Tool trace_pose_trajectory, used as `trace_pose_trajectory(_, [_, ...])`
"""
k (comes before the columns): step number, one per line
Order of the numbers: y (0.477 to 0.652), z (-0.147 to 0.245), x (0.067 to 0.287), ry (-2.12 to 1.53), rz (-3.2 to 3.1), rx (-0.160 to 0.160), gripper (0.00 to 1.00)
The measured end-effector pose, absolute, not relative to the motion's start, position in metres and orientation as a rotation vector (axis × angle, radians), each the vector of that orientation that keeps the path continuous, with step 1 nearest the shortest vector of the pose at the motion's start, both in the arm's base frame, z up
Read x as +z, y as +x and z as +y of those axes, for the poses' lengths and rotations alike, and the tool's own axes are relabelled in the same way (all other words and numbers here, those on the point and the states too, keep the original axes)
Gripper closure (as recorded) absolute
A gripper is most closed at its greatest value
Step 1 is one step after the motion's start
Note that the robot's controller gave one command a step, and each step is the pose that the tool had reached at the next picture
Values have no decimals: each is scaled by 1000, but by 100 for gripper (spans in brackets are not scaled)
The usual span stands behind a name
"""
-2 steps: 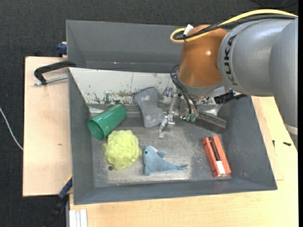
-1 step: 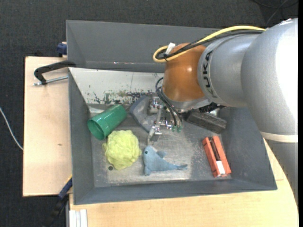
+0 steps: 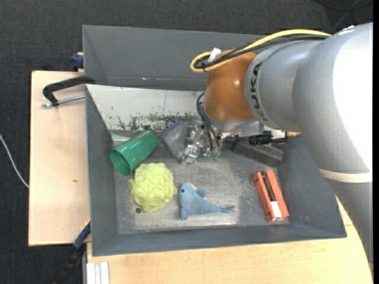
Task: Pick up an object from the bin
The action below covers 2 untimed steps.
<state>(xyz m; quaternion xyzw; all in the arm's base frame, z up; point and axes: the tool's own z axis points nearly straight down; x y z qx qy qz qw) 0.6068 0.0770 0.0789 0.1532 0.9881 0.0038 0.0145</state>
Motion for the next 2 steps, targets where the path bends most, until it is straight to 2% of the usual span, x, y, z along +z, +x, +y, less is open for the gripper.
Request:
trace_pose_trajectory(1, [607, 77, 79, 476, 3076, 11, 100])
trace_pose_trajectory(2, [610, 78, 169, 476, 3093, 7, 100])
